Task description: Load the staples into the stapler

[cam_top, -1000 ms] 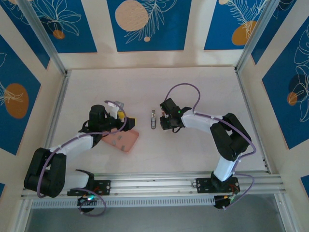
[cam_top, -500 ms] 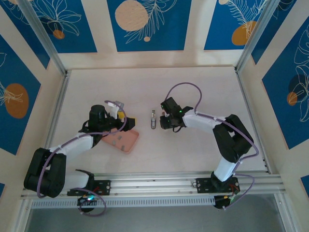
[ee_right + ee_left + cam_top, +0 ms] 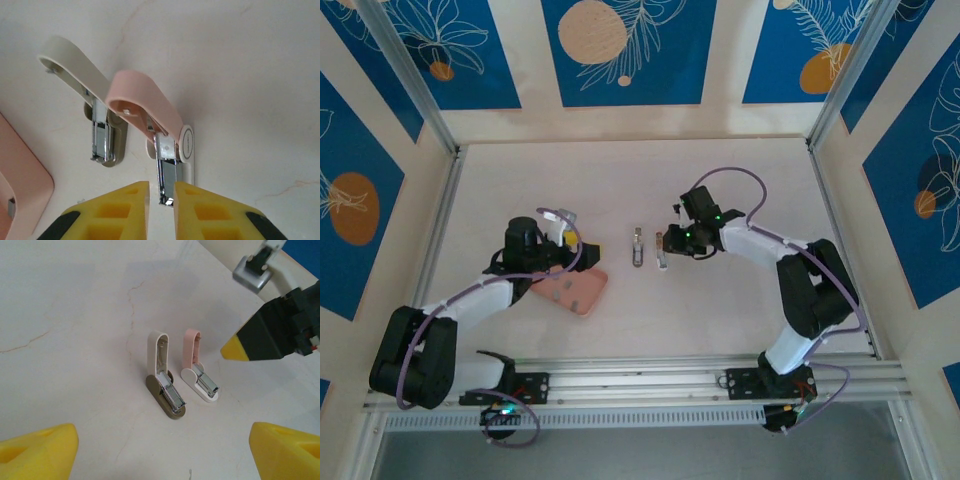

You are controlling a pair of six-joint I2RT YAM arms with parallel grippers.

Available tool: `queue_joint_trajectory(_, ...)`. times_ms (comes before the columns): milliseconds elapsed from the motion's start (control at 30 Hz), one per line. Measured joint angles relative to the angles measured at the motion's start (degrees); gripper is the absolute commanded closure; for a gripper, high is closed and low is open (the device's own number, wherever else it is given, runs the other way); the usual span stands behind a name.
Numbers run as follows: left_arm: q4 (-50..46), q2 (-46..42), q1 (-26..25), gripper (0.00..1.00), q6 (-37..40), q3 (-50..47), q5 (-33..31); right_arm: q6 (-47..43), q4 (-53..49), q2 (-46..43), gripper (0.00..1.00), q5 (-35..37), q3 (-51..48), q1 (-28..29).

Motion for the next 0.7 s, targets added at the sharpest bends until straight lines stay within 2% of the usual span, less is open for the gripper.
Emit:
queue_joint_trajectory(200, 0.0, 0.0, 0.0, 0.12, 0.0, 0.0, 0.0, 0.6, -0.7, 4.0, 0.86, -3.2, 0.2, -0.1)
queue_joint_trajectory(467, 0.1, 1.0, 0.0, 0.12, 0.0, 0.0, 0.0, 0.9, -1.5, 6.3, 0.93, -3.9, 1.0, -0.1)
queue_joint_trajectory(700, 0.2, 1.6, 0.0, 0.12, 0.0, 0.0, 0.0, 0.9, -1.6, 6.6, 0.93, -5.0, 1.6, -0.2)
